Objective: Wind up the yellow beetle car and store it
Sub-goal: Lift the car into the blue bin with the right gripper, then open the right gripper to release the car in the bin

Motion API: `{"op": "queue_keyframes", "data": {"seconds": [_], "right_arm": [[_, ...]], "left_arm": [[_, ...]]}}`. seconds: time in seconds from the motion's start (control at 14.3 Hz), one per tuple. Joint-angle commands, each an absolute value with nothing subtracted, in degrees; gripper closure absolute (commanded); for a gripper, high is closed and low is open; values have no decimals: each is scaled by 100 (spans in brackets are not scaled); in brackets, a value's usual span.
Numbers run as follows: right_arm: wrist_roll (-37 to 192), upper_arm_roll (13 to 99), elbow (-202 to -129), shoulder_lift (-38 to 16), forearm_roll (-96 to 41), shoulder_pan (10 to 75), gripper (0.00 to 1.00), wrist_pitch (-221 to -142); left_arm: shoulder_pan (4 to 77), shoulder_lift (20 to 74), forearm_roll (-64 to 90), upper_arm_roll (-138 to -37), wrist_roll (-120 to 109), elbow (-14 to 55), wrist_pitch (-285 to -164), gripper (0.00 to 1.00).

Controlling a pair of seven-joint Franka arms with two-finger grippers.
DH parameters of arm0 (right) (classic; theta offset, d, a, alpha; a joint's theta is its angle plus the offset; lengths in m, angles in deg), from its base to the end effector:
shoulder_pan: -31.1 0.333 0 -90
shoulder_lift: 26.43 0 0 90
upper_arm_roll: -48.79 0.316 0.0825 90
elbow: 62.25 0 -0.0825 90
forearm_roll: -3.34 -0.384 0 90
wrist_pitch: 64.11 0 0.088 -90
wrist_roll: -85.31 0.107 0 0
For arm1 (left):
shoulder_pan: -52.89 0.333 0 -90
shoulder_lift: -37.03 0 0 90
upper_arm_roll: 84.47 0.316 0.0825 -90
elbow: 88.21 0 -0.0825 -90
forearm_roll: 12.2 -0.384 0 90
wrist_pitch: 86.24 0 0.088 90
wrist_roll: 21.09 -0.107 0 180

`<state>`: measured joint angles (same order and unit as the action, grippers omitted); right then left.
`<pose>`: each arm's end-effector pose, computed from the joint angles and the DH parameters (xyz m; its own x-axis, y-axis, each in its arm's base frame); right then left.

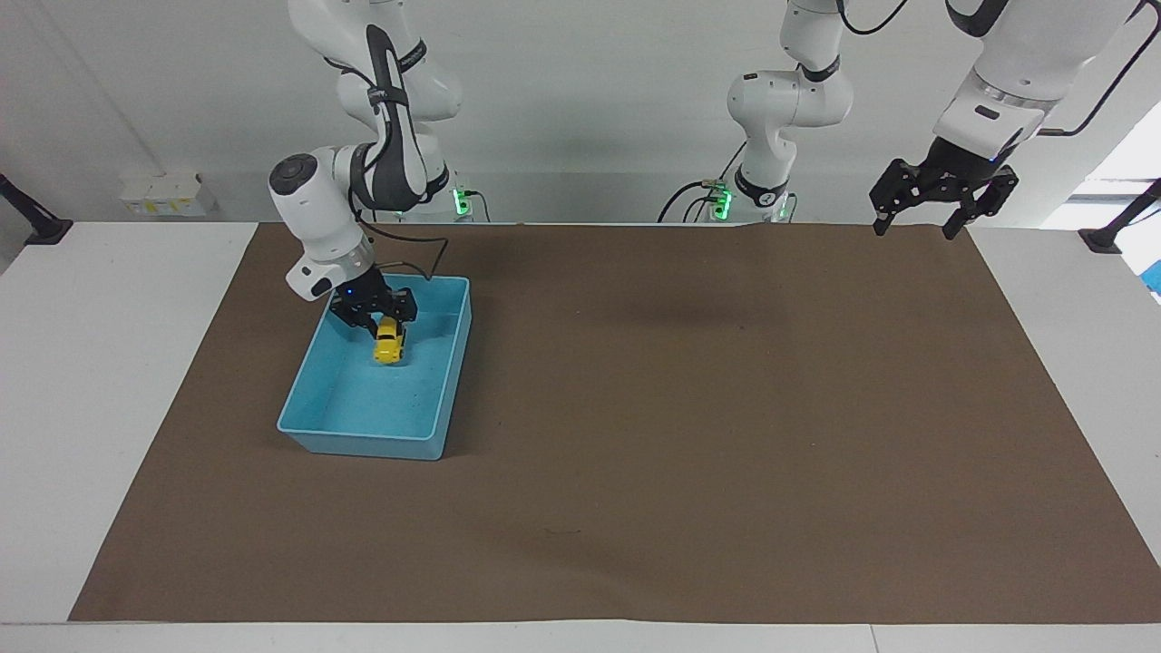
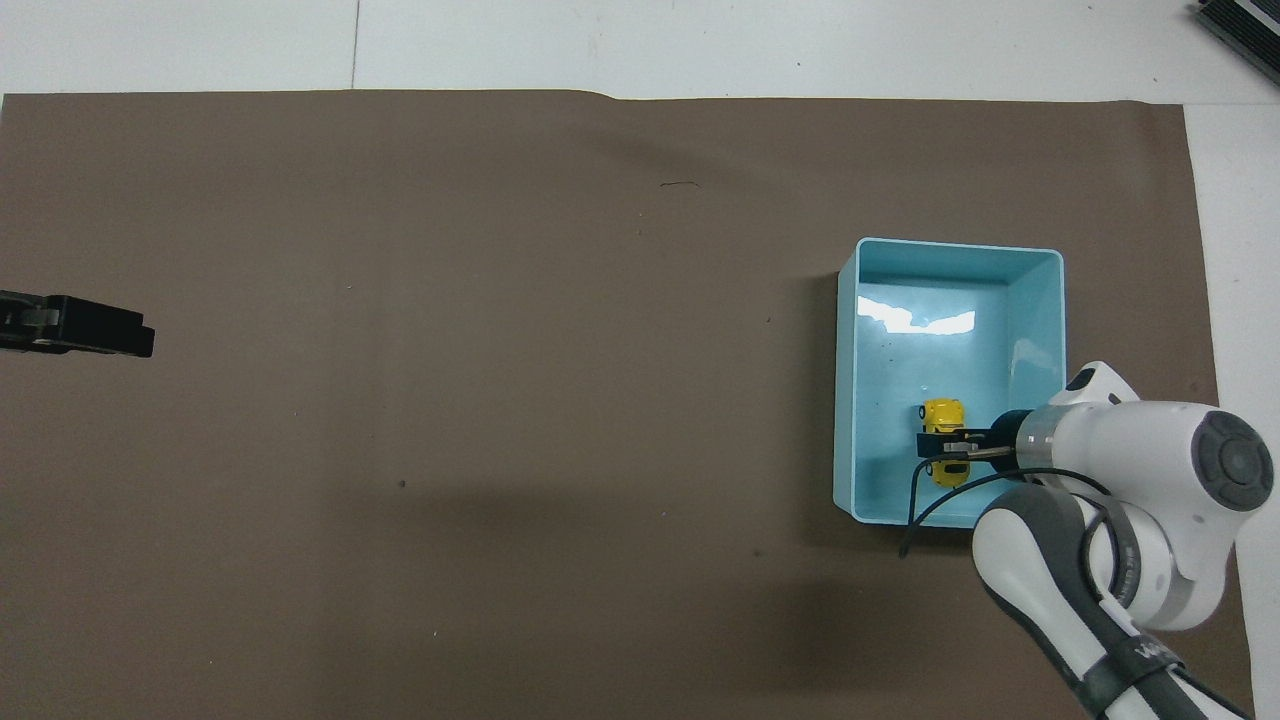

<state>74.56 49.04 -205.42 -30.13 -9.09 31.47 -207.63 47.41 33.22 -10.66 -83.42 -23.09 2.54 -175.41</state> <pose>0.4694 0.0035 0.3148 0.9962 0.0229 0.0834 0.0334 -0.9914 -0.1263 0.5307 -0.0437 0.6532 0.9929 -0.1123 0.0399 -0.1134 -0.9932 0.0267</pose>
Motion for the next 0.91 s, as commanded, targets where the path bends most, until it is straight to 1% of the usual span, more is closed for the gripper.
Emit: {"op": "queue_keyframes", "data": {"seconds": [0.0,0.07,0.21,0.35,0.56,0.7,0.84], "right_arm": [[7308,4932,-20560,-2846,-1125,3180,57,-20983],[7300,4932,-20508,-2810,-1125,3241,1,-20975],[7274,4932,-20158,-2810,-1116,3321,0,-20774],[7291,4923,-19815,-2906,-1082,3304,0,-20213],[7300,4862,-19208,-2898,-985,3163,0,-19465],[7378,4861,-18752,-2880,-626,2988,0,-19017],[7956,4888,-18225,-2871,-100,2943,0,-18447]], "left_arm": [[4850,3220,-1115,-8421,-2373,381,-17553,0],[4850,3220,-1115,-8421,-2373,381,-17553,0],[4850,3220,-1115,-8421,-2373,381,-17553,0],[4850,3220,-1115,-8421,-2373,381,-17553,0],[4850,3220,-1115,-8421,-2373,381,-17553,0],[4850,3220,-1115,-8421,-2373,381,-17553,0],[4850,3220,-1115,-8421,-2373,381,-17553,0]]}}
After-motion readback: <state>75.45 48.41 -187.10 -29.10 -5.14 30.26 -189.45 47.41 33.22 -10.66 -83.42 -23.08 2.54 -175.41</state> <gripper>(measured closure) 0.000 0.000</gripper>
